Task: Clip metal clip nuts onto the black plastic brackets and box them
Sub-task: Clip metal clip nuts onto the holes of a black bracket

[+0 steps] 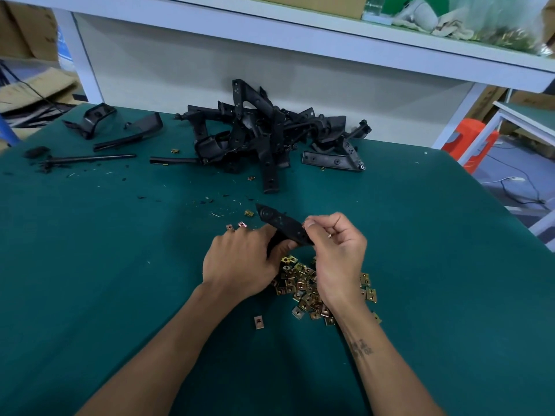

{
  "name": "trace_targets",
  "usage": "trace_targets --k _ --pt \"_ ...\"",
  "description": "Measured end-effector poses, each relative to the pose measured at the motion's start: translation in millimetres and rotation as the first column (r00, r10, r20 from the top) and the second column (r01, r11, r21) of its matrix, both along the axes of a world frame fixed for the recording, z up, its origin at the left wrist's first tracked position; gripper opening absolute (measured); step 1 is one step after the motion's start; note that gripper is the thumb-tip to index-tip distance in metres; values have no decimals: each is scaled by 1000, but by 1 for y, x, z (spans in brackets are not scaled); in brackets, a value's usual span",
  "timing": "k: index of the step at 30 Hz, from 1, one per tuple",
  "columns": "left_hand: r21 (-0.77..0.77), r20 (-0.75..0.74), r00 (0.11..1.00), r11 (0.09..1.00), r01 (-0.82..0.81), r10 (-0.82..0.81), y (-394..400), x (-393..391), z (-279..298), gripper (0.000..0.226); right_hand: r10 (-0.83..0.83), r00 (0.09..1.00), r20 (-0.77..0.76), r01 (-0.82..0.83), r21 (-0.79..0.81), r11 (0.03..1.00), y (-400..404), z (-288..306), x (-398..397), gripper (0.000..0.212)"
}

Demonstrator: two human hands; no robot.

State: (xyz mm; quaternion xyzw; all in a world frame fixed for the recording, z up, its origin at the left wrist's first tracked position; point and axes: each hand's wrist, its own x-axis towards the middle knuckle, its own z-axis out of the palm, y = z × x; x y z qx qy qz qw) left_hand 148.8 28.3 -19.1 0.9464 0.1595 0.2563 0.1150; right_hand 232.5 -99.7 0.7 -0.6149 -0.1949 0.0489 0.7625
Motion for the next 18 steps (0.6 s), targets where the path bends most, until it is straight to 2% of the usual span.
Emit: trace_targets --k 3,11,15,18 --pt "-14 20 1000 1000 6 -6 1 -1 1 64 -15 988 151 16 -11 1000 0 -2 -4 16" --pt "0 7 1000 1000 5 -5 3 2 -3 65 86 976 200 -73 -71 995 4 -4 2 16" --pt "-52 40 999 999 0 2 4 1 -5 68 184 982 49 -182 -47 982 10 -1 5 30" --pt "-77 36 999 997 -22 25 5 3 -6 75 243 970 -35 -245 -130 961 11 2 16 29"
